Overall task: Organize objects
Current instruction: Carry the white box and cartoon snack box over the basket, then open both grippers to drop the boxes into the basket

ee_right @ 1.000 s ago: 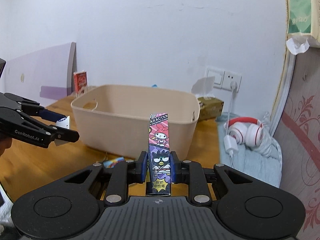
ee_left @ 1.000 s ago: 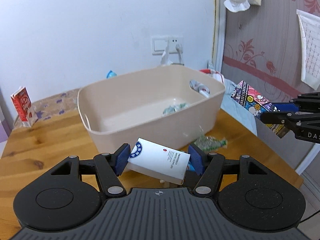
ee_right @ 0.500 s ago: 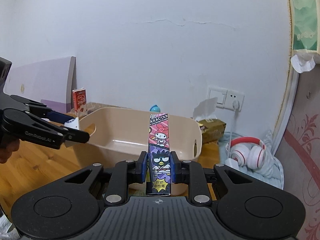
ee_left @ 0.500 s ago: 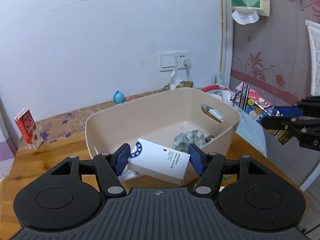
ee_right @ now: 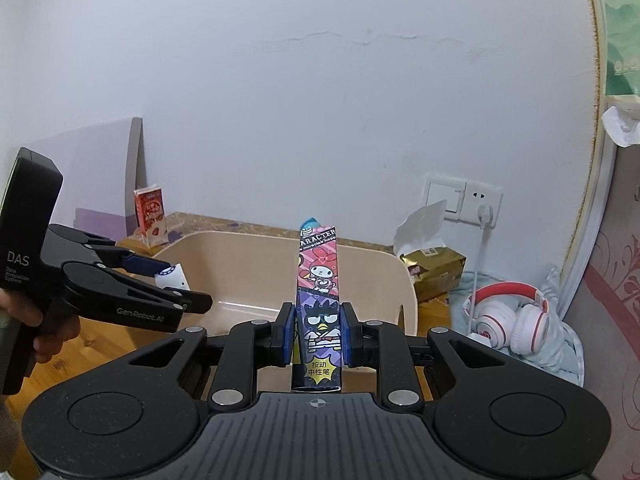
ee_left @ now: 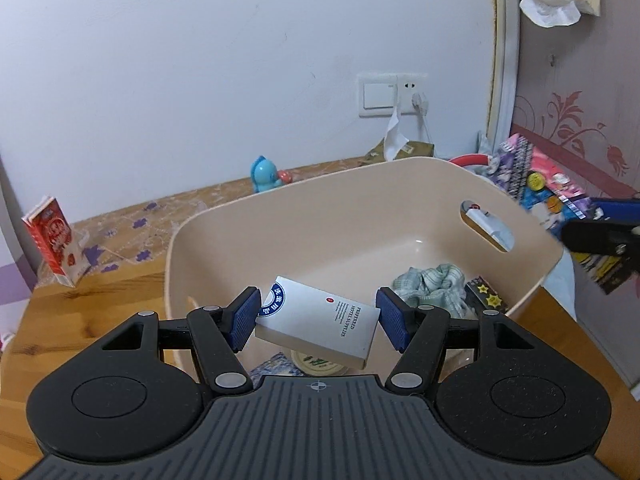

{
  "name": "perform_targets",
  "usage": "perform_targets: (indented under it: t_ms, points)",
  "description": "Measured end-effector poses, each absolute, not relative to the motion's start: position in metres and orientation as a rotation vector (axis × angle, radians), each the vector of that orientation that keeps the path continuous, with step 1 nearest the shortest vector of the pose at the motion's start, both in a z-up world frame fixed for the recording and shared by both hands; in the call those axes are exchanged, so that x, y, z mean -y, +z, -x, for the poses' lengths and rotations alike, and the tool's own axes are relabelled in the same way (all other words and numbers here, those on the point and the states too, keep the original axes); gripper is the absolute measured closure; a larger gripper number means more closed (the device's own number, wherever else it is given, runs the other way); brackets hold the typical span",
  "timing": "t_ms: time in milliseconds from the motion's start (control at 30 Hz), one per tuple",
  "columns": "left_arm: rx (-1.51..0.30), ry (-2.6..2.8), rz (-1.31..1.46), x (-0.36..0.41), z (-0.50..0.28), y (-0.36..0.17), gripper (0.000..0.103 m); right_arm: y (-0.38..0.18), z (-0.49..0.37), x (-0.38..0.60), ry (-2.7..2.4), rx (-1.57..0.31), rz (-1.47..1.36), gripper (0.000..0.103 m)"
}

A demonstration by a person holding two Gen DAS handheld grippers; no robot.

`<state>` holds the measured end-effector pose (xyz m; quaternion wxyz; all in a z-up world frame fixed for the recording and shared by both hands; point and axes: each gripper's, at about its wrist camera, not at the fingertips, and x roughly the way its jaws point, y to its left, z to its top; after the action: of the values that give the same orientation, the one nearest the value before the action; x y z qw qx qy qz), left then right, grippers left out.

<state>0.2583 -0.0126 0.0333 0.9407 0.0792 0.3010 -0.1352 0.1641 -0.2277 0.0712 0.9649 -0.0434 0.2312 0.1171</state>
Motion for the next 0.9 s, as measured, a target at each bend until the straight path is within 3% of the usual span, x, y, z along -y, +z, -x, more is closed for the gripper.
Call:
perform_targets:
  t_ms: [767,900]
  points:
    - [-0.793,-0.224,-0.134,0.018,-0.294,0.010,0.034,0.042,-0.226,0.208,0.223,-0.569,0.152,0.081]
    - [-0.766,-0.223,-0.139,0.018,-0.287,0.017,0.021,0.045,-0.220,0.211,0.217,-0.540,0.131,0.065]
